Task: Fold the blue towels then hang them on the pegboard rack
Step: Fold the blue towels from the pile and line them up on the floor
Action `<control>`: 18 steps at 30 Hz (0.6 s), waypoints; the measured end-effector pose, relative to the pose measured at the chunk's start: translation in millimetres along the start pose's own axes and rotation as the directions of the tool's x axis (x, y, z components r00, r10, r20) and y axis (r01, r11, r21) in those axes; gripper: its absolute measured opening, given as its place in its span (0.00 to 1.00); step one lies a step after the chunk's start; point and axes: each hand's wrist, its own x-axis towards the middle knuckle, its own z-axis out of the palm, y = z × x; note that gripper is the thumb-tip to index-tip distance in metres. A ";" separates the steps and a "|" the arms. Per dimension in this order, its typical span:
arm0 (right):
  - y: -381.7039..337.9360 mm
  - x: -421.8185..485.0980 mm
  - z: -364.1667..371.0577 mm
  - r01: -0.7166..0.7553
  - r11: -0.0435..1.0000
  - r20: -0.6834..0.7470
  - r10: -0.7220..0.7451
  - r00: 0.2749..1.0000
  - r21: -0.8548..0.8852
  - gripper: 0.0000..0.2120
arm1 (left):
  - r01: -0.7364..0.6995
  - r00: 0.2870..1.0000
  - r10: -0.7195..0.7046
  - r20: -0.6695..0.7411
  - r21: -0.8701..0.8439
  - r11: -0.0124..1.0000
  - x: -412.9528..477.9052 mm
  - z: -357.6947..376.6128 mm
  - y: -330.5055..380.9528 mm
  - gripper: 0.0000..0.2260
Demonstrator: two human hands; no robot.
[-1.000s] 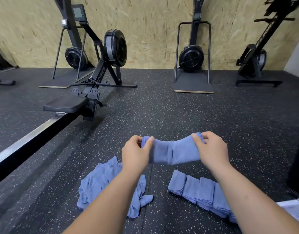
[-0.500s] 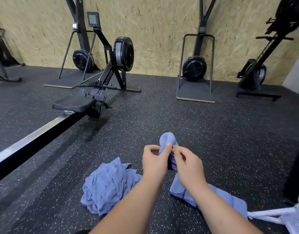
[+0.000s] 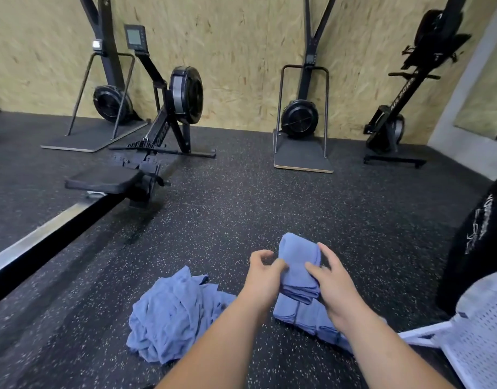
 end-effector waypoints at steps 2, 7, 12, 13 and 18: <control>4.1 -9.4 -9.2 0.017 0.999 -0.039 -0.018 0.999 -0.039 0.29 | -0.061 0.997 0.051 0.064 0.160 0.985 -0.5 -1.6 -6.4 0.25; 26.6 -32.4 -37.1 0.025 0.999 -0.070 -0.027 0.997 -0.041 0.29 | -0.142 0.966 0.065 0.251 0.301 0.943 -5.0 5.9 -28.6 0.27; 55.1 -40.0 -49.1 0.030 0.993 -0.016 -0.032 0.999 -0.114 0.29 | -0.157 0.966 0.091 0.240 0.274 0.949 -11.0 12.4 -48.4 0.25; 59.3 -40.6 -49.7 0.042 0.989 0.006 -0.041 0.999 -0.144 0.29 | -0.155 0.969 0.091 0.228 0.277 0.948 -10.0 13.7 -50.9 0.25; 78.0 -31.8 -54.3 0.048 0.983 0.066 -0.037 0.997 -0.177 0.25 | -0.119 0.984 0.073 0.163 0.294 0.948 6.3 20.5 -63.5 0.25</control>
